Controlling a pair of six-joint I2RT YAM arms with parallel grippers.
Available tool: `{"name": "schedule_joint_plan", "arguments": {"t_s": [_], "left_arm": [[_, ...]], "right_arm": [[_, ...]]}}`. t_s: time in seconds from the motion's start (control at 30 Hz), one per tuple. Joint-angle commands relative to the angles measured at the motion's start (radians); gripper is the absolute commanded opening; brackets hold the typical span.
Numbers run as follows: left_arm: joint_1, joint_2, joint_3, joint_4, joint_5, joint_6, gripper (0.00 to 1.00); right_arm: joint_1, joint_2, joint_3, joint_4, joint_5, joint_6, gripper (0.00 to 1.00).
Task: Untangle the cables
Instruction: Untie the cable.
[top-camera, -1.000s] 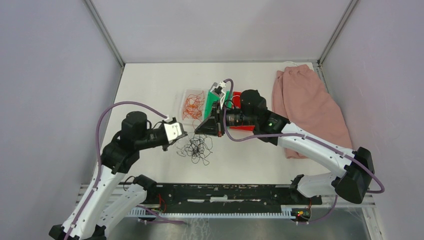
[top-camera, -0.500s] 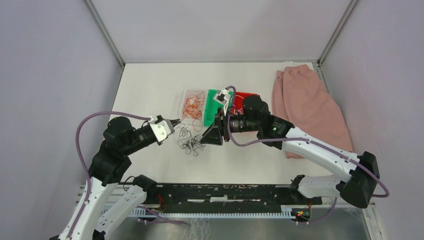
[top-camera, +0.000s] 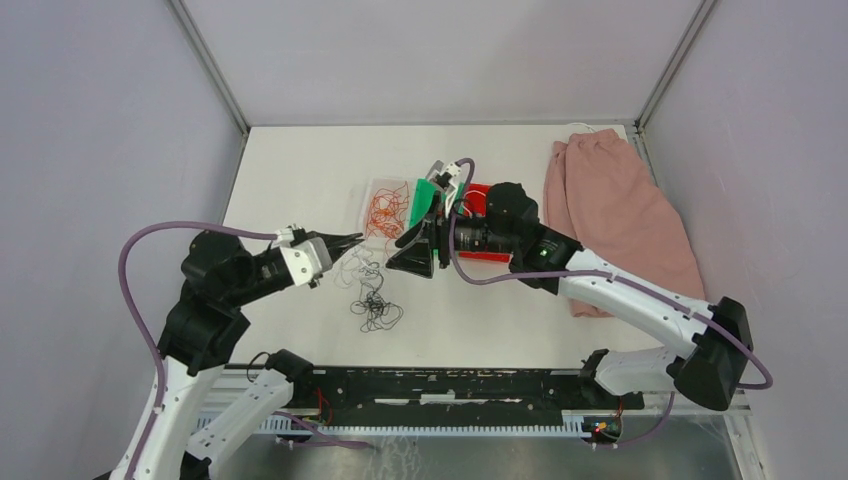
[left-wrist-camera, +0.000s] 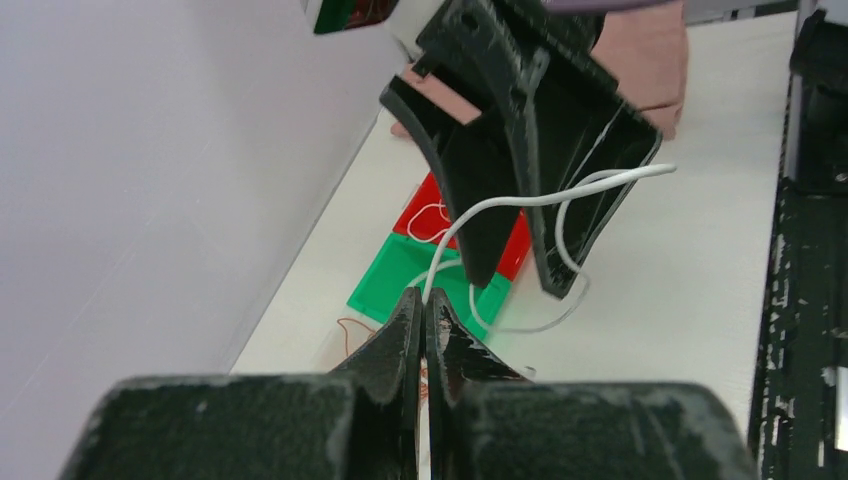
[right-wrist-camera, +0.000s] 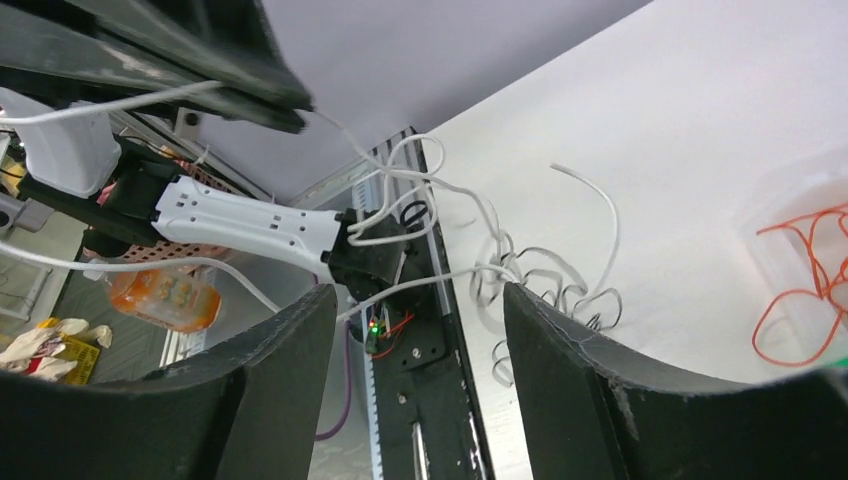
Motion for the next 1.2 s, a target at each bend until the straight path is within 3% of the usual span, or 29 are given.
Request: {"name": "schedule_joint_plan", "arguments": {"t_s": [0.0,0.3,0.67,1.17], "left_arm": [[0.000,0.029,0.085,0.033,0.077,-0.138,0.03],[0.002,0.069,0.131,0.008,0.171,-0.265,0.03],[0.001,0.128,0.179,0.004,0.287,-0.357,0.03],[0.001,0.191,0.337,0.034,0.408,-0.529,0.03]], "right_arm": [[0.025,0.028,-0.010,0.260,0.007,0.004,0.69],[0.078,0.070,0.011,0.434,0.003,0.014,0.70],[0.095,0.158,0.072,0.413,0.060,0.013,0.65],[0.090,0.256,-0.133,0.479,0.315,0.031,0.60]]}}
